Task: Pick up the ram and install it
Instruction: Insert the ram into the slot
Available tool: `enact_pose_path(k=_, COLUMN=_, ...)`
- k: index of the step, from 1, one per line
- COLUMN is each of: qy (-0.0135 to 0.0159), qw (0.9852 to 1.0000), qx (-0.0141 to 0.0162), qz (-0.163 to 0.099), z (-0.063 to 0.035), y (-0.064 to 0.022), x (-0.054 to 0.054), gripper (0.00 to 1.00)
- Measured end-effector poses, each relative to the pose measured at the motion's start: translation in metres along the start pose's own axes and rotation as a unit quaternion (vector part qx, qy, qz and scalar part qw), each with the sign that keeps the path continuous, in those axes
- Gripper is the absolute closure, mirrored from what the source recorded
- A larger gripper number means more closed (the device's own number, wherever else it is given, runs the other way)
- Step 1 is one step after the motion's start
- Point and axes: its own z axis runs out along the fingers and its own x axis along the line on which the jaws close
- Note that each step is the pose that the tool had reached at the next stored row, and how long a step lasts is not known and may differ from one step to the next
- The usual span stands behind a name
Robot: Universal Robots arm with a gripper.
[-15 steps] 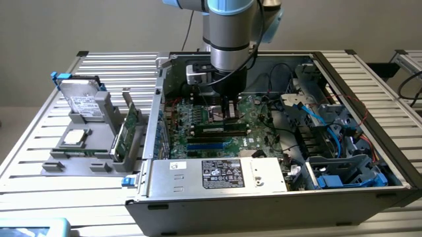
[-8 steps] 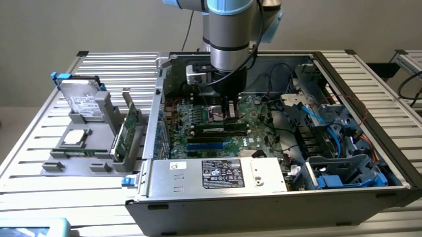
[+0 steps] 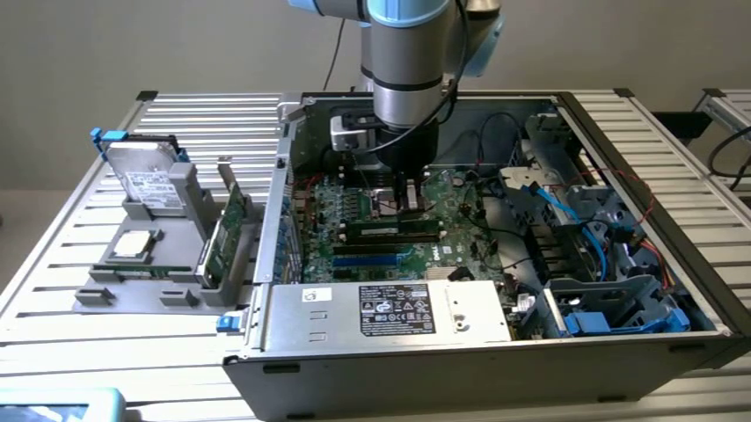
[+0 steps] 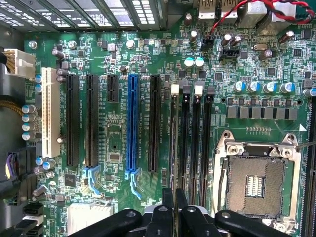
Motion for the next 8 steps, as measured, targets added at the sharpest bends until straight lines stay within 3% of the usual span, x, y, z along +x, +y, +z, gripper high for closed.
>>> enact_pose_path(k=8, qy=0.0000, qw=1.0000, qx=0.0000, qz=0.000, z=0.0009, y=0.0002, x=-0.0001, gripper=0.87)
